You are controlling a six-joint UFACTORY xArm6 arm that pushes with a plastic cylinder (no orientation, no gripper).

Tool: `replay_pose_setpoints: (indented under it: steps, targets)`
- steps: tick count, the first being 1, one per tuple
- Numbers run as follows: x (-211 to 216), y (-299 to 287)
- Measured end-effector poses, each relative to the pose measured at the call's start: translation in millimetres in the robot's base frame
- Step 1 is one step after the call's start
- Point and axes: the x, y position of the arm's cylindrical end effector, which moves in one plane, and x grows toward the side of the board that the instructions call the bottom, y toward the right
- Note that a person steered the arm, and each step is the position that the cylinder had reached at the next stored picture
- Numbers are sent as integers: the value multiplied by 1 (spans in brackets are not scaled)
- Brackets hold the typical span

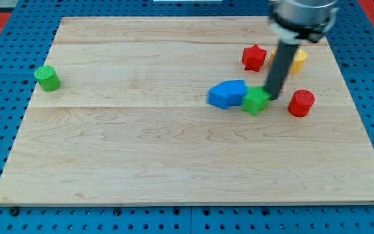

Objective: Place the cube at the top right of the green star

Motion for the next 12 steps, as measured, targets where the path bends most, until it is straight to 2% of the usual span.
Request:
replay_pose_setpoints:
  steps: [1,2,3,4,5,7,9,10,11,12]
  targets:
    - [23,-64]
    - [52,-88]
    - [58,-110]
    - [34,-95]
    - [8,-111]
    - [-13,-214]
    - [-7,-204]
    - [-7,-221]
    - [-18,-283]
    - [-51,-301]
